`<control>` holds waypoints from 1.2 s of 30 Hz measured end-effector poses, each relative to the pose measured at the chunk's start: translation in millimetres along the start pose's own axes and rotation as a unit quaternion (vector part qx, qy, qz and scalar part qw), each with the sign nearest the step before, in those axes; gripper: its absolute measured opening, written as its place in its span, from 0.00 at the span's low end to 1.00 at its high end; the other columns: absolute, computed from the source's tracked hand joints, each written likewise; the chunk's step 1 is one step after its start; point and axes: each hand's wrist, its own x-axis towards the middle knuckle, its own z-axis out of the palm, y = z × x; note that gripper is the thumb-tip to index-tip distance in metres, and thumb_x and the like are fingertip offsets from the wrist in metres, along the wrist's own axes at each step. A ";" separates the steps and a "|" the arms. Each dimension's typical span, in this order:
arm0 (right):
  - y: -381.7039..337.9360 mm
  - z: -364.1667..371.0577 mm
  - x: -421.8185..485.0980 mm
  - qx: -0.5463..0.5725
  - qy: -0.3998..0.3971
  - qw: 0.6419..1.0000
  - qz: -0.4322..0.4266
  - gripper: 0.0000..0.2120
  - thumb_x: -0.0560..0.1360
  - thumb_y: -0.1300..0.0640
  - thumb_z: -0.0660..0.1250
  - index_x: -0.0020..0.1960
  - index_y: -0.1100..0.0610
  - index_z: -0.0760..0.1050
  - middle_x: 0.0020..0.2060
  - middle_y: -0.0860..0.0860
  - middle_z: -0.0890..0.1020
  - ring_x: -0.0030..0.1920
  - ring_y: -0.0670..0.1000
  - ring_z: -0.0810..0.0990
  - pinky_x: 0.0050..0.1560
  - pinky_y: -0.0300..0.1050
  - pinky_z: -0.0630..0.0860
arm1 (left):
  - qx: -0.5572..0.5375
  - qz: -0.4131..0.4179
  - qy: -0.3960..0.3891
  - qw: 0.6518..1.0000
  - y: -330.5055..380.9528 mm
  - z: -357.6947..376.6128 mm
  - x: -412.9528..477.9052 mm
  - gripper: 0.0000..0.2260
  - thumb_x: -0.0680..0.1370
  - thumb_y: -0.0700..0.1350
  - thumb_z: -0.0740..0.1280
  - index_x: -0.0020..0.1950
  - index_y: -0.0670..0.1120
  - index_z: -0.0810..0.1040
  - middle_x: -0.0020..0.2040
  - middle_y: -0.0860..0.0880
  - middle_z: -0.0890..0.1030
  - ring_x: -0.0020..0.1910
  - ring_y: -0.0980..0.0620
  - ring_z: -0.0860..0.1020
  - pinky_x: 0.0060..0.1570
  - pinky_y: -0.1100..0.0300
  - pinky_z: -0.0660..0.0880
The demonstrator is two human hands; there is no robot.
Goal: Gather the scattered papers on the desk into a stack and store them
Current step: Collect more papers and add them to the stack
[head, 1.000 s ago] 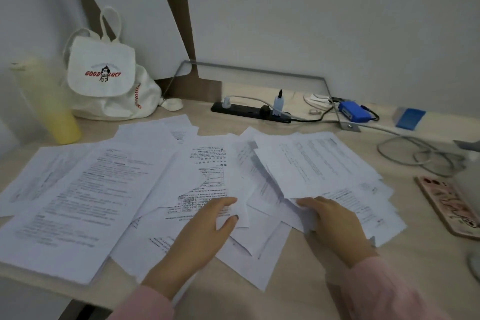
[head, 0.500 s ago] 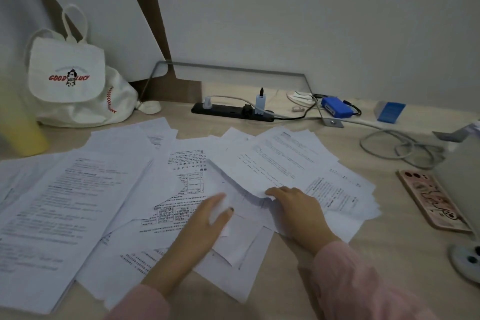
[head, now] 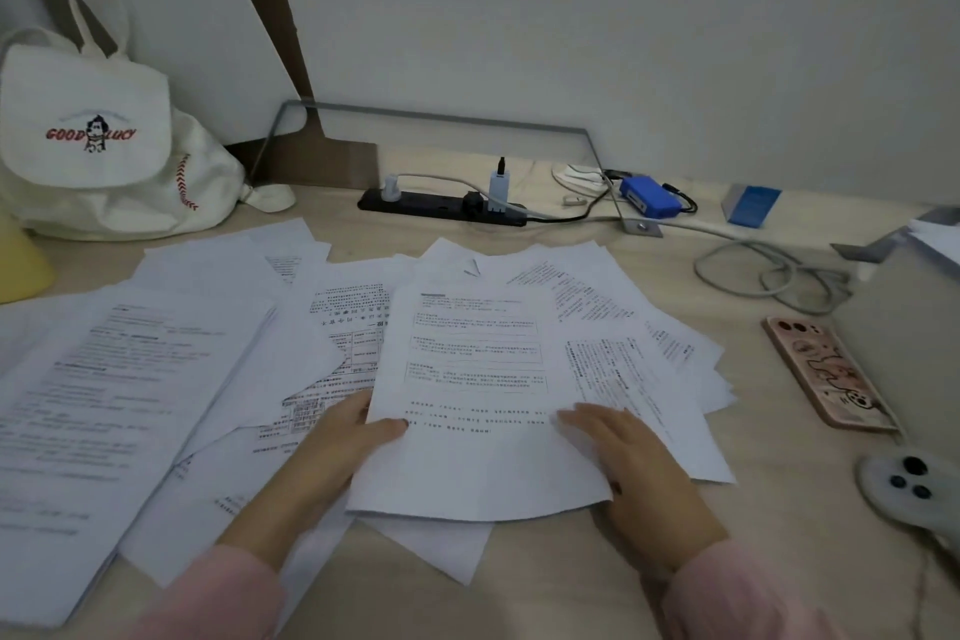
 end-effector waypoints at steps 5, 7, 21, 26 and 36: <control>12.0 -10.5 2.6 -0.003 0.175 0.942 0.286 0.36 0.68 0.60 0.70 0.72 0.58 0.60 0.73 0.61 0.60 0.73 0.61 0.57 0.74 0.56 0.52 | 0.079 0.040 0.103 0.991 -1.1 -7.4 -2.8 0.11 0.78 0.38 0.61 0.53 0.52 0.76 0.44 0.59 0.80 0.43 0.57 0.79 0.37 0.62 0.72; 14.2 -19.3 5.2 0.143 0.240 0.893 0.354 0.37 0.69 0.62 0.72 0.73 0.62 0.58 0.73 0.65 0.57 0.73 0.61 0.55 0.73 0.55 0.54 | 0.117 0.051 0.120 0.985 -5.9 -15.2 -4.2 0.12 0.78 0.38 0.60 0.54 0.54 0.76 0.44 0.61 0.79 0.43 0.60 0.77 0.35 0.64 0.70; -19.1 -7.6 23.8 0.699 0.202 0.617 0.299 0.21 0.74 0.71 0.56 0.65 0.60 0.70 0.53 0.57 0.80 0.51 0.60 0.79 0.53 0.56 0.77 | 0.033 0.050 0.119 0.991 -11.7 -34.8 -27.6 0.09 0.79 0.42 0.61 0.50 0.54 0.78 0.47 0.54 0.81 0.47 0.52 0.80 0.44 0.58 0.74; 0.9 -51.0 35.5 0.634 0.235 0.674 0.298 0.09 0.73 0.68 0.59 0.44 0.57 0.75 0.38 0.52 0.78 0.38 0.51 0.76 0.35 0.44 0.72 | 0.030 0.077 0.142 0.986 4.8 -52.2 -45.1 0.06 0.78 0.48 0.63 0.48 0.53 0.81 0.45 0.53 0.84 0.45 0.52 0.81 0.40 0.60 0.74; -25.7 -43.9 56.9 0.664 -0.004 0.714 0.221 0.10 0.76 0.64 0.60 0.52 0.60 0.79 0.42 0.56 0.86 0.38 0.53 0.85 0.35 0.44 0.81 | -0.029 0.016 0.096 0.995 15.0 -34.6 -44.1 0.15 0.77 0.49 0.64 0.53 0.36 0.76 0.52 0.37 0.82 0.51 0.38 0.80 0.57 0.45 0.73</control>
